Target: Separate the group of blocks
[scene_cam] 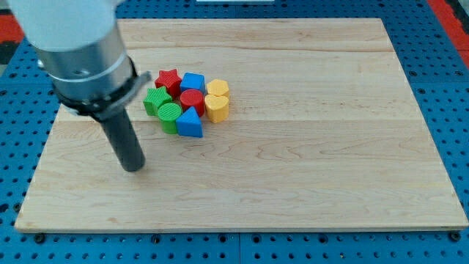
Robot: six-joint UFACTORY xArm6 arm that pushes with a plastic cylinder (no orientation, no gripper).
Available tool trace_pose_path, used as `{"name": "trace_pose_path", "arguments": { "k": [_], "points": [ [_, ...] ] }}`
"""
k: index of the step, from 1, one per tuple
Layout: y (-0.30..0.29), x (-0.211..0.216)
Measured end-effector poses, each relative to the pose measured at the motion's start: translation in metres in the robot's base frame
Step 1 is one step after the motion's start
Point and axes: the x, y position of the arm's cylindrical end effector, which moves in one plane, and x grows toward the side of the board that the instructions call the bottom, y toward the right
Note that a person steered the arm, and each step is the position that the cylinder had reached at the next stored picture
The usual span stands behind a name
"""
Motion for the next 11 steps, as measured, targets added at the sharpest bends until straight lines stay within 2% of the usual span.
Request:
{"name": "trace_pose_path", "arguments": {
  "k": [1, 2, 6, 7, 9, 11],
  "points": [
    [-0.002, -0.043],
    [-0.002, -0.066],
    [0.042, -0.089],
    [0.048, -0.110],
    [0.090, -0.111],
    [0.092, -0.090]
  ]
}}
